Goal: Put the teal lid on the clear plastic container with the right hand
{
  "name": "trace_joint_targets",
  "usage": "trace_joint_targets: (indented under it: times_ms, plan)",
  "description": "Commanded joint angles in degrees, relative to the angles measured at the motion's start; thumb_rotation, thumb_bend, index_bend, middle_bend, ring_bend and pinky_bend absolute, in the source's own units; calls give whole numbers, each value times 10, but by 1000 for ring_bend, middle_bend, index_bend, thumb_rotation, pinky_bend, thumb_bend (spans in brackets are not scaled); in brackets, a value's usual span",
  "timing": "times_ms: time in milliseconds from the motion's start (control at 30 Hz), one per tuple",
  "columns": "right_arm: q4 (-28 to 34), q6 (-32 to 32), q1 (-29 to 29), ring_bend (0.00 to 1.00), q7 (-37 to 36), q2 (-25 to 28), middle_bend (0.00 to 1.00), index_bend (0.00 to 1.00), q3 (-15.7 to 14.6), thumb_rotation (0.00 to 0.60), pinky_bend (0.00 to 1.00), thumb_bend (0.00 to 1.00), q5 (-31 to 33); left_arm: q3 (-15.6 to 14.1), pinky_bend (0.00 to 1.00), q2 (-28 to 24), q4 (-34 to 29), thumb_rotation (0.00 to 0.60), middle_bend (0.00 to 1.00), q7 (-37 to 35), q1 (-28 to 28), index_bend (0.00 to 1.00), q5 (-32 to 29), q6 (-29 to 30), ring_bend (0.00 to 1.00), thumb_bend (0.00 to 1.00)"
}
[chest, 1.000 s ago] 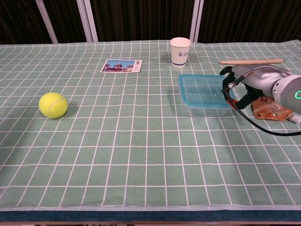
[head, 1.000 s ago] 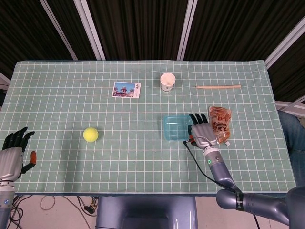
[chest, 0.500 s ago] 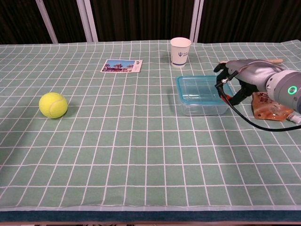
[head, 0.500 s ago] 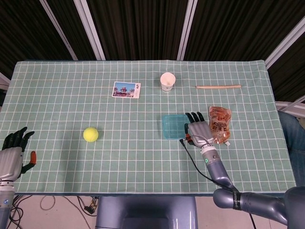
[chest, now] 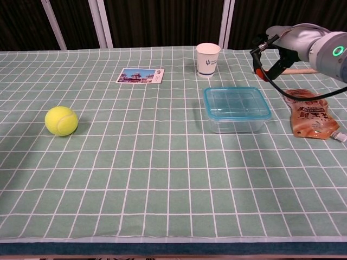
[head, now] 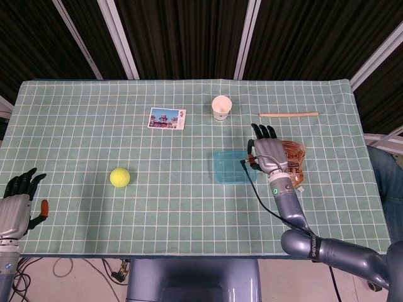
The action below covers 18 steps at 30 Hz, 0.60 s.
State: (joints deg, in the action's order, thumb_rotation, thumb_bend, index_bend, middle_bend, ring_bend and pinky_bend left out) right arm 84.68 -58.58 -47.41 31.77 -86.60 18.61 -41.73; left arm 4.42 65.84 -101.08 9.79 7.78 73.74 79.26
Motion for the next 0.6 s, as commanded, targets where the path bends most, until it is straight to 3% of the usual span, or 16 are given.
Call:
trace_joint_targets:
  times_ms: [33, 600]
  plan:
    - [-30, 19, -19, 0, 10, -14, 77, 600, 7, 600, 0, 409, 26, 1, 0, 0, 0, 600, 0, -1, 0, 144, -2, 0, 0, 564]
    - [-147, 66, -49, 0, -10, -75, 74, 601, -1, 600, 0, 409, 54, 4, 0, -1, 0, 600, 0, 7, 3, 145, -19, -8, 0, 564]
